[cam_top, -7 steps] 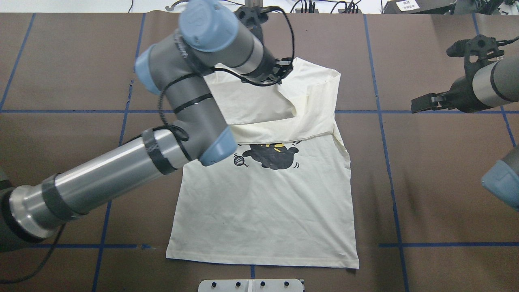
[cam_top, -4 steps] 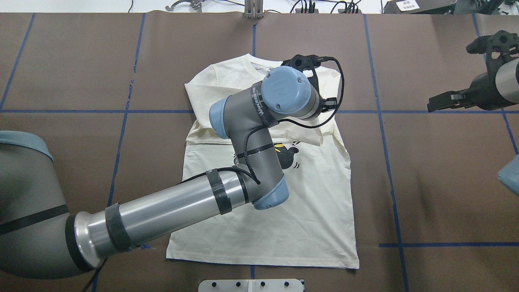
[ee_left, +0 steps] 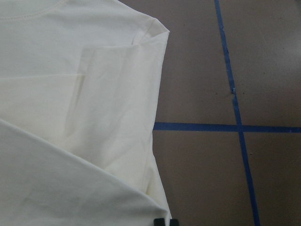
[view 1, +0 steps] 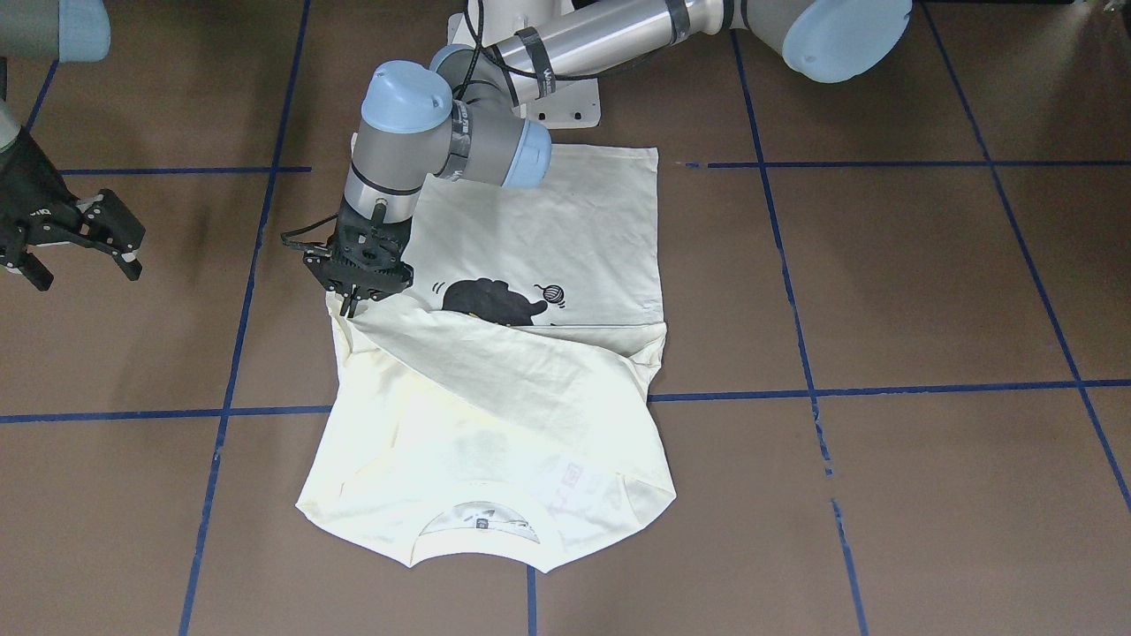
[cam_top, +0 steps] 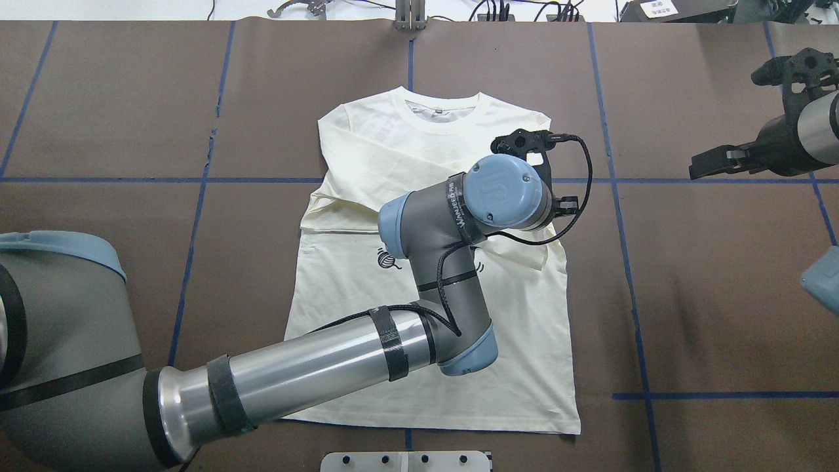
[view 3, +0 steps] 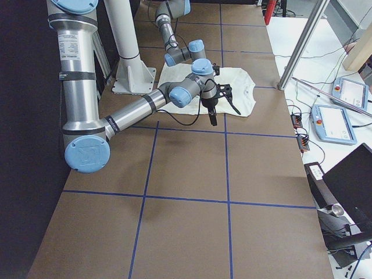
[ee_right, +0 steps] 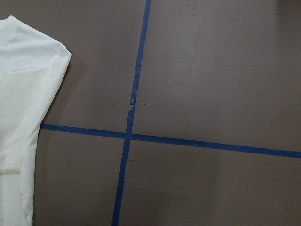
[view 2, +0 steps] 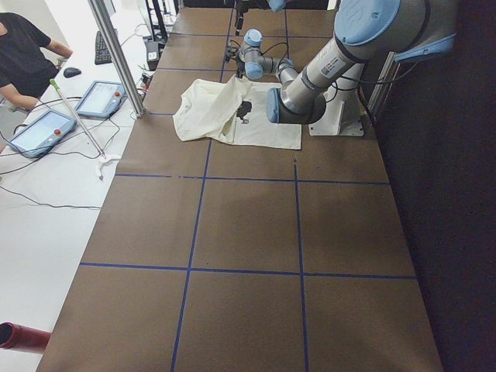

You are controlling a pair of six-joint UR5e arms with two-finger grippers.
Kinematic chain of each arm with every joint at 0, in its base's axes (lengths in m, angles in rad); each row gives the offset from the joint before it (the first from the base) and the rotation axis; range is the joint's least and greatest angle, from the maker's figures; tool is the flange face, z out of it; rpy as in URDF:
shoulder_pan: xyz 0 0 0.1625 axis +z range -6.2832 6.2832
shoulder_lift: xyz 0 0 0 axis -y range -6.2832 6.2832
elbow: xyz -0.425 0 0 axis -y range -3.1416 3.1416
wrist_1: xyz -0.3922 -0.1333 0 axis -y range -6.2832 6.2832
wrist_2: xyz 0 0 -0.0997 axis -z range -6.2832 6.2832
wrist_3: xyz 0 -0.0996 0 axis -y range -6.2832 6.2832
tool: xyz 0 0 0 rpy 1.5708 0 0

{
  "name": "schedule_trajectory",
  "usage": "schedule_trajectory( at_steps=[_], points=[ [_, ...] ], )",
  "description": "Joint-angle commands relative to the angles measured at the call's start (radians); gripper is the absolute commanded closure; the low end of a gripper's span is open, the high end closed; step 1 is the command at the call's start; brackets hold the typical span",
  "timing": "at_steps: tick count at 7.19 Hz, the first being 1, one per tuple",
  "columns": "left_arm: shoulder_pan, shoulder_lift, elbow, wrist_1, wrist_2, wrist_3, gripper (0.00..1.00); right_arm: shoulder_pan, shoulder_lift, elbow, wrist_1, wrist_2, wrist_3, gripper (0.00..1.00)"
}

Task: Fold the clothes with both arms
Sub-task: 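Fold the held sleeve across the chest with the left gripper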

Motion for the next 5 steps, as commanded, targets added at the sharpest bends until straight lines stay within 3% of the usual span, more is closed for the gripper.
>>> schedule_trajectory(
  at_steps=[1,2,3,4,5],
  points=[
    [-0.011,-0.002,-0.018,-0.002,-0.001,-0.008,0.21,-0.003,0.006,-0.010,0.000,0.000,0.003,0.00],
    [-0.061,0.016,-0.071,0.017,-0.021,-0.005,0.20,-0.004,0.004,0.002,0.000,0.000,0.008,0.00],
    [-0.133,0.120,-0.185,0.046,-0.156,-0.003,0.21,-0.042,0.004,0.025,0.003,0.015,0.103,0.00],
    [-0.225,0.271,-0.361,0.081,-0.291,0.010,0.21,-0.161,0.007,0.063,0.059,-0.023,0.340,0.00],
    [-0.262,0.373,-0.488,0.119,-0.329,0.083,0.24,-0.299,0.004,0.097,0.121,-0.137,0.553,0.00]
  ],
)
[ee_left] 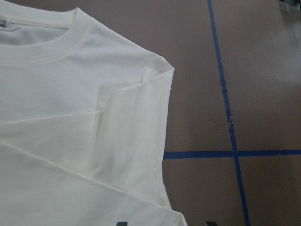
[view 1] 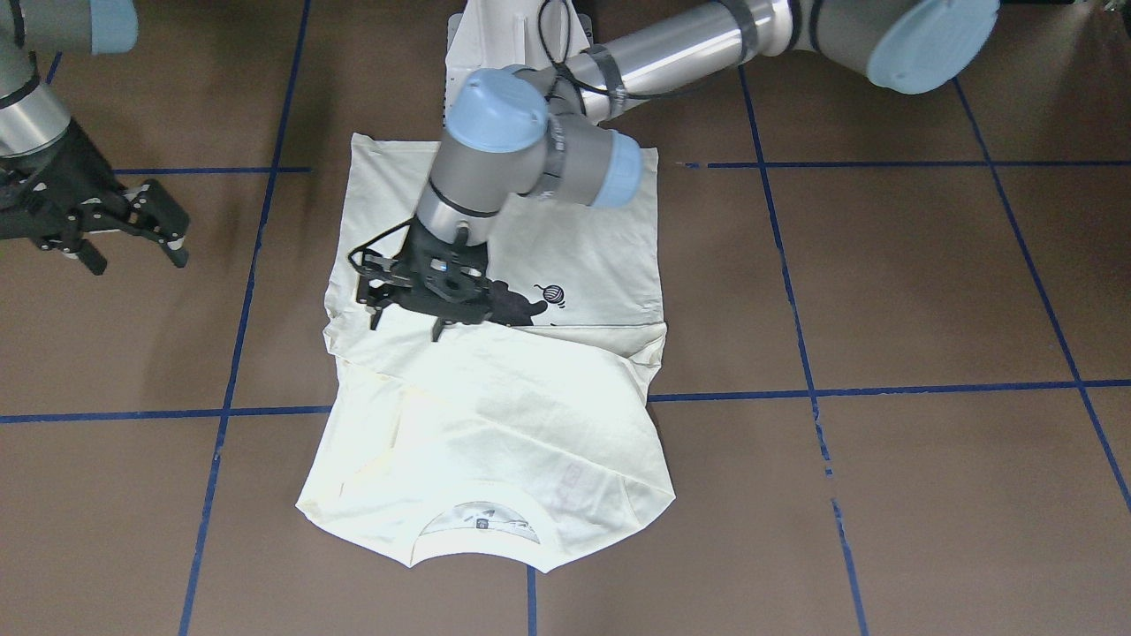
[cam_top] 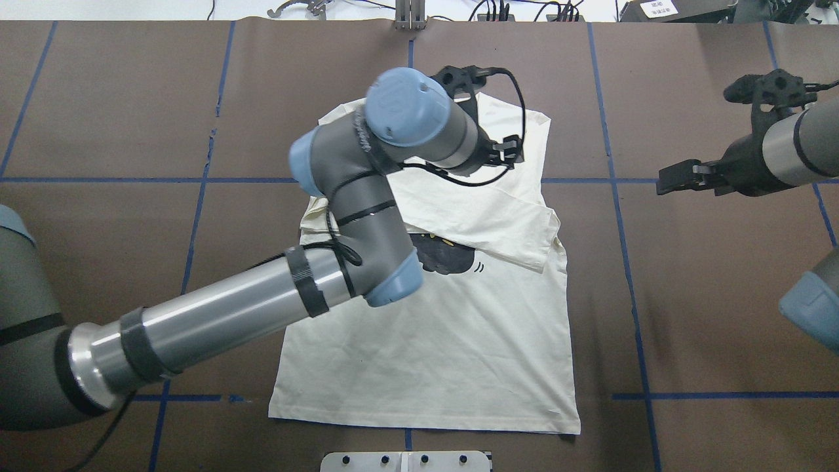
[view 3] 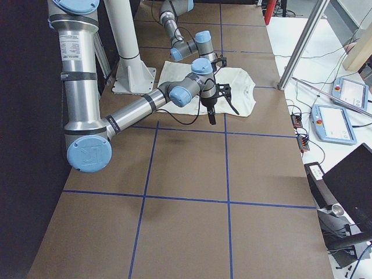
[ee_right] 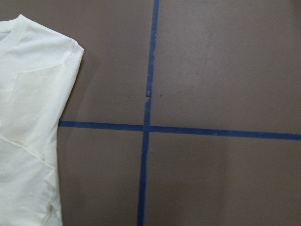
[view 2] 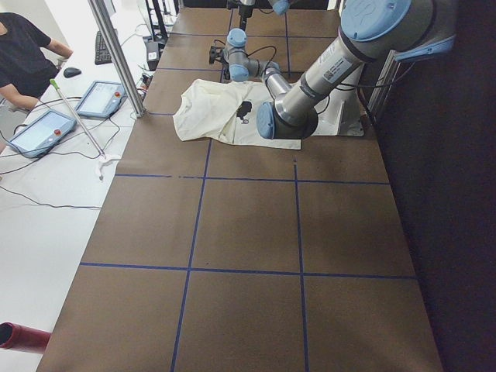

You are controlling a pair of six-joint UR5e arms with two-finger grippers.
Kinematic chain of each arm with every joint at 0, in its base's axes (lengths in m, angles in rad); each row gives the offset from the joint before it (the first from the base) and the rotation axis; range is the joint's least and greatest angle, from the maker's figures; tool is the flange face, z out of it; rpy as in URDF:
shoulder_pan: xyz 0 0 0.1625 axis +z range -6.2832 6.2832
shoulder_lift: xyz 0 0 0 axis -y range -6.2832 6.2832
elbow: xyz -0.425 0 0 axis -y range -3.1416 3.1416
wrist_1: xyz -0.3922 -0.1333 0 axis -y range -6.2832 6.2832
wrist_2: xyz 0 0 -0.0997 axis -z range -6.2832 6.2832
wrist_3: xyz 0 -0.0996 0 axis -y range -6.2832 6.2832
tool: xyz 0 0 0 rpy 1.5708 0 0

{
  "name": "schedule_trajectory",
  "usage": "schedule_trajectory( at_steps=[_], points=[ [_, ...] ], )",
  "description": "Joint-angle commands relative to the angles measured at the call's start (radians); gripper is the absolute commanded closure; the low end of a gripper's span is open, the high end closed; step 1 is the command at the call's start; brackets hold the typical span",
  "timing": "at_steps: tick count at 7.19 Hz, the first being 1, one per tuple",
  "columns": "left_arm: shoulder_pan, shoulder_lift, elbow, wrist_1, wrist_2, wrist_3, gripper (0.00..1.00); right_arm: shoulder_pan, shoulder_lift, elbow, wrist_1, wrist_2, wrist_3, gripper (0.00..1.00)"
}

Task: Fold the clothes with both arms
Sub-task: 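Fold the held sleeve across the chest with the left gripper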

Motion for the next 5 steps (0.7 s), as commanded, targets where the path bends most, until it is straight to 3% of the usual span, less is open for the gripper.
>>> schedule_trajectory(
  at_steps=[1,2,4,5],
  points=[
    [-0.091,0.211,-0.260,0.104,-0.097,0.092,0.27,-0.321,0.002,0.069,0.064,-0.247,0.439,0.00],
    [-0.128,0.291,-0.315,0.103,-0.172,0.094,0.28,-0.499,0.003,0.089,0.054,-0.455,0.581,0.01],
    [-0.142,0.379,-0.387,0.101,-0.180,0.094,0.27,-0.670,-0.006,0.091,0.029,-0.574,0.814,0.10],
    [-0.142,0.381,-0.386,0.101,-0.179,0.094,0.27,-0.766,-0.009,0.100,-0.050,-0.673,0.941,0.16]
  ],
)
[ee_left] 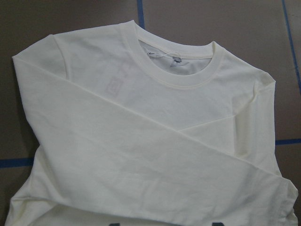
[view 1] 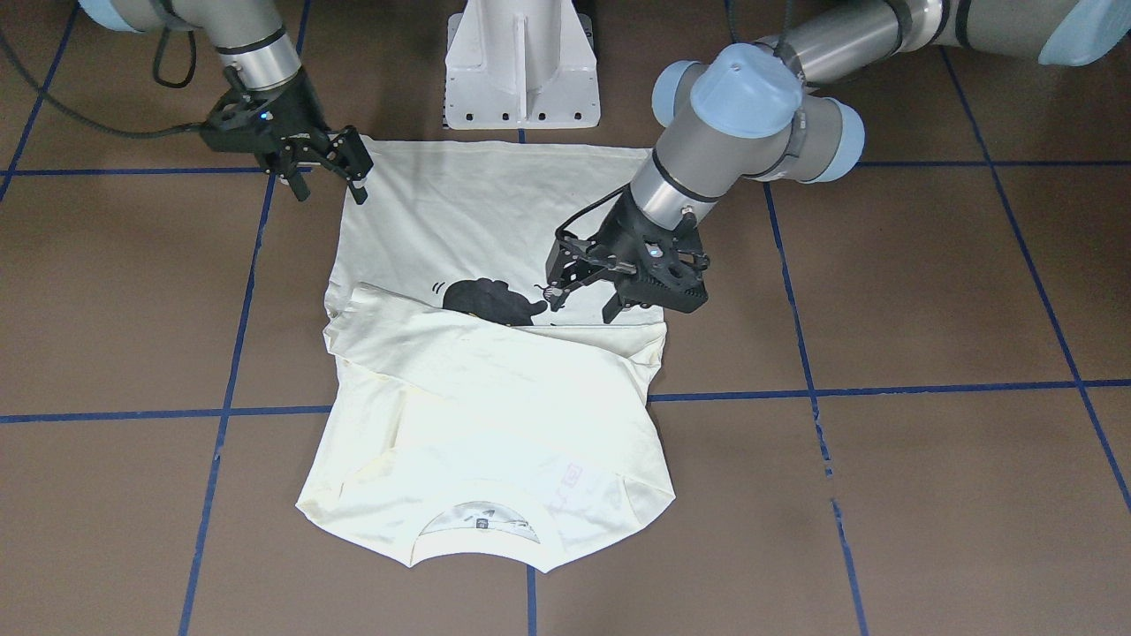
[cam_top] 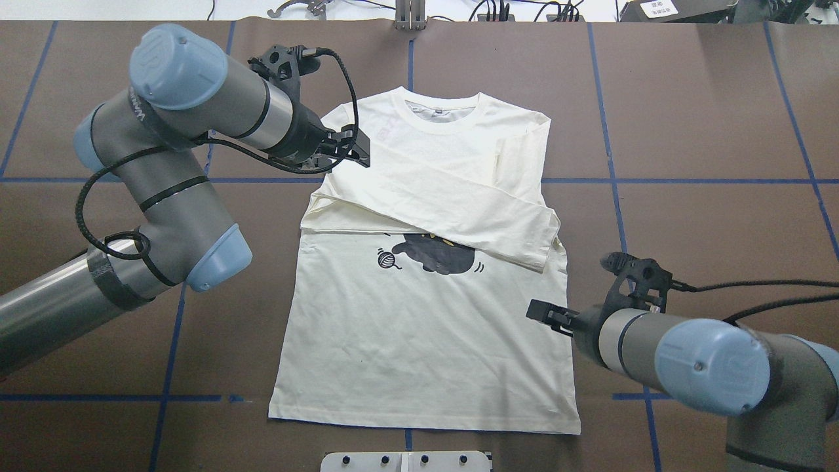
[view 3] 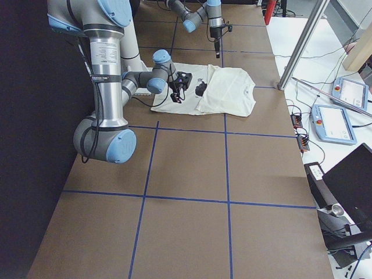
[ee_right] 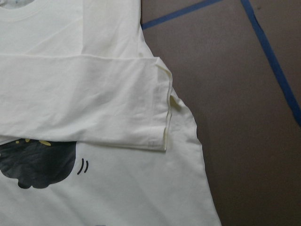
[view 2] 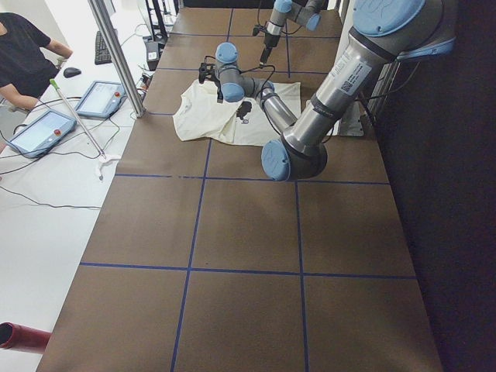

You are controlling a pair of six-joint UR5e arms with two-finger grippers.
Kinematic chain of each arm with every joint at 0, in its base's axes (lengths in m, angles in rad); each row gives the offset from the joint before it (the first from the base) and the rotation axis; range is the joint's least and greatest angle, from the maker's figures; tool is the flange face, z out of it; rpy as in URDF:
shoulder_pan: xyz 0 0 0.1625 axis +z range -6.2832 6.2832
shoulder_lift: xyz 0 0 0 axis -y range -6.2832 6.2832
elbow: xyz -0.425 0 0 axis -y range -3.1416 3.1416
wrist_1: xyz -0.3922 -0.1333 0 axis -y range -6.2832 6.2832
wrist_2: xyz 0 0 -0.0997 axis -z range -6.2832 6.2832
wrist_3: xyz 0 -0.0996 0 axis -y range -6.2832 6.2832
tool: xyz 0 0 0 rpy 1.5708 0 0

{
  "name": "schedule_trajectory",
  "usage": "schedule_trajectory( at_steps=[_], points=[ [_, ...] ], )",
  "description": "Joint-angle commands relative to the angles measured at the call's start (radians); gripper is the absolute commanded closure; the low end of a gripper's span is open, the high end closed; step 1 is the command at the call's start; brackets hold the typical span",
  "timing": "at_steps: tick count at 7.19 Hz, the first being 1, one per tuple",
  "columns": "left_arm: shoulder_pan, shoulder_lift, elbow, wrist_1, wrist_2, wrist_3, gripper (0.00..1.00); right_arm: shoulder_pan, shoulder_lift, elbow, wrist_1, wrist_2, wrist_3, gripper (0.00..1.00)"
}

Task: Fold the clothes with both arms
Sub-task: 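Release the sleeve and move both grippers to the shirt hem corners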

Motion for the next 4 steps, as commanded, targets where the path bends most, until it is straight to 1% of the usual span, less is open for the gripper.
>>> schedule_trajectory(
  at_steps=[1,2,3,4],
  points=[
    [-0.007,0.023,-0.015,0.001,-0.003,0.001,0.27,-0.179,0.003,0.011,-0.148,-0.139,0.267,0.19],
    [-0.007,0.023,-0.015,0.001,-0.003,-0.001,0.27,-0.203,-0.002,0.011,-0.158,-0.139,0.293,0.19],
    [-0.008,0.023,-0.015,0.001,-0.003,-0.001,0.27,-0.226,-0.007,0.010,-0.163,-0.138,0.322,0.21],
    [-0.007,0.023,-0.015,0.001,-0.003,-0.002,0.27,-0.249,-0.008,0.010,-0.193,-0.138,0.340,0.22]
  ],
)
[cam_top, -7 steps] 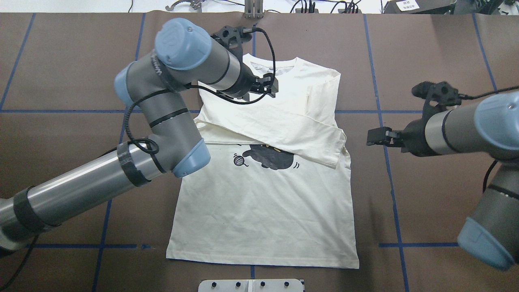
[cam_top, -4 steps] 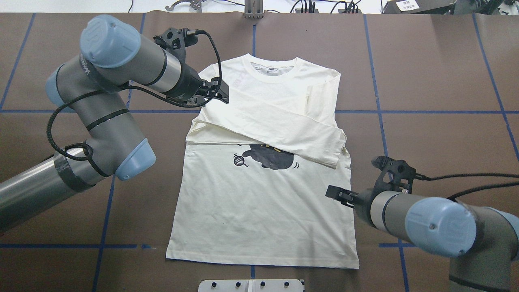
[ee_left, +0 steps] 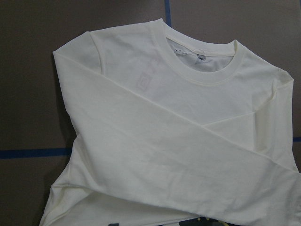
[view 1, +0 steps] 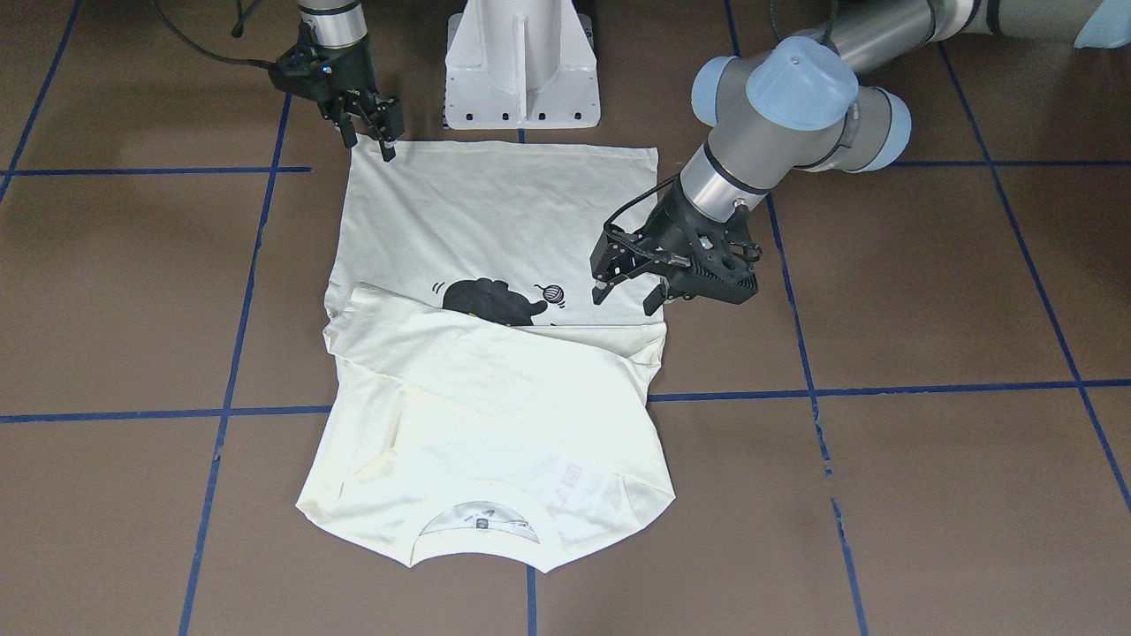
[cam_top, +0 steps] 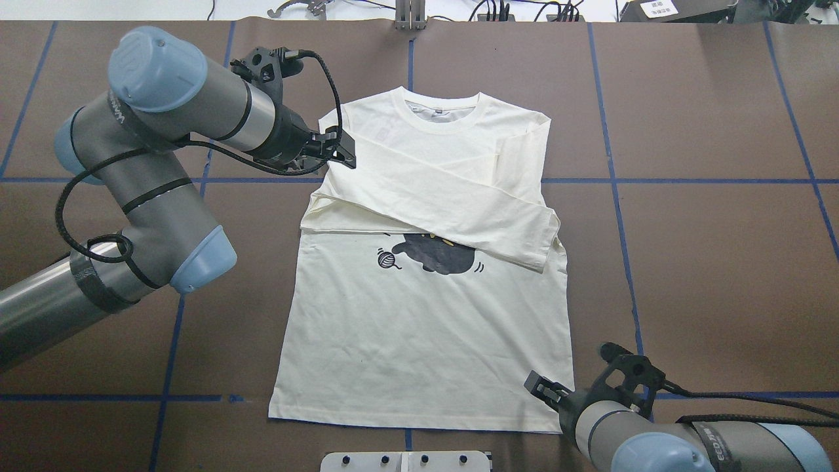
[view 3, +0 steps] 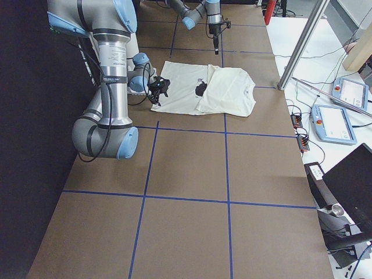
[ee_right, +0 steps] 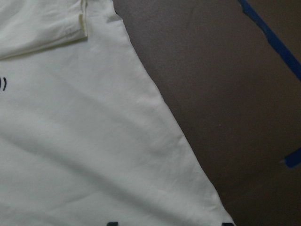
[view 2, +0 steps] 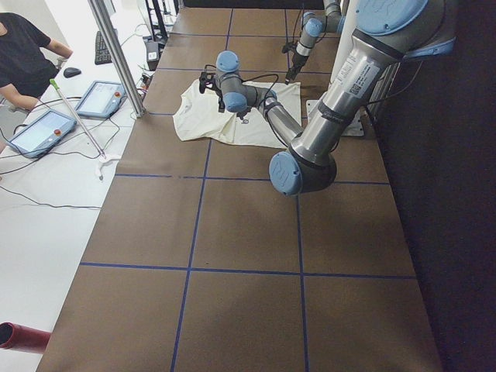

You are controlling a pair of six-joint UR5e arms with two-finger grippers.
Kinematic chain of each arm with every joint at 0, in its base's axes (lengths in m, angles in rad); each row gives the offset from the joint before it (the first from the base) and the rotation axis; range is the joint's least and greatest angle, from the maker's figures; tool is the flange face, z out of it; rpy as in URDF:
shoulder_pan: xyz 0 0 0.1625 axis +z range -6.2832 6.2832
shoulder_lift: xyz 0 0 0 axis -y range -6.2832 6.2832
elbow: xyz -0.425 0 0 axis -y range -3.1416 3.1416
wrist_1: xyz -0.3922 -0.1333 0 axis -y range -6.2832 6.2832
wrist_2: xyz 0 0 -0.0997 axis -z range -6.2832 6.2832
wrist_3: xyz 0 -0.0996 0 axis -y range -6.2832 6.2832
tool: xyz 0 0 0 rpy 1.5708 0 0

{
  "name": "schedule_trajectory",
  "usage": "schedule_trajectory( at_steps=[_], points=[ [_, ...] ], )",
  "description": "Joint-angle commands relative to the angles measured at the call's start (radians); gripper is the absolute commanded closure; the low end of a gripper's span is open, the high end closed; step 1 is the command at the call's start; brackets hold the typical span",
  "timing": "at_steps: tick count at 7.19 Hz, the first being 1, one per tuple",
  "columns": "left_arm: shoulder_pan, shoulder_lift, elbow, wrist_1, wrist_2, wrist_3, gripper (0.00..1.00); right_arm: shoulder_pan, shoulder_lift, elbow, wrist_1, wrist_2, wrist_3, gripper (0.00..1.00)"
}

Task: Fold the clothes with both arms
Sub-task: 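Release the sleeve and move both grippers to the shirt hem corners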

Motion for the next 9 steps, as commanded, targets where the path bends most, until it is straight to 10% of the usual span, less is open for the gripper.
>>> schedule_trajectory(
  at_steps=[1,5,8,9],
  points=[
    [-0.001,0.000,-0.002,0.000,0.000,0.000,0.27,-0.042,-0.005,0.000,-0.055,-0.002,0.033,0.25],
    [-0.007,0.000,0.003,0.000,0.000,-0.003,0.27,-0.070,-0.026,-0.013,-0.069,0.006,0.033,0.39],
    [-0.009,-0.001,0.003,0.000,0.000,-0.007,0.27,-0.076,-0.031,-0.006,-0.070,0.010,0.033,0.98],
    [-0.010,0.000,0.003,0.002,0.000,-0.009,0.26,-0.082,-0.031,-0.008,-0.070,0.010,0.034,1.00]
  ],
)
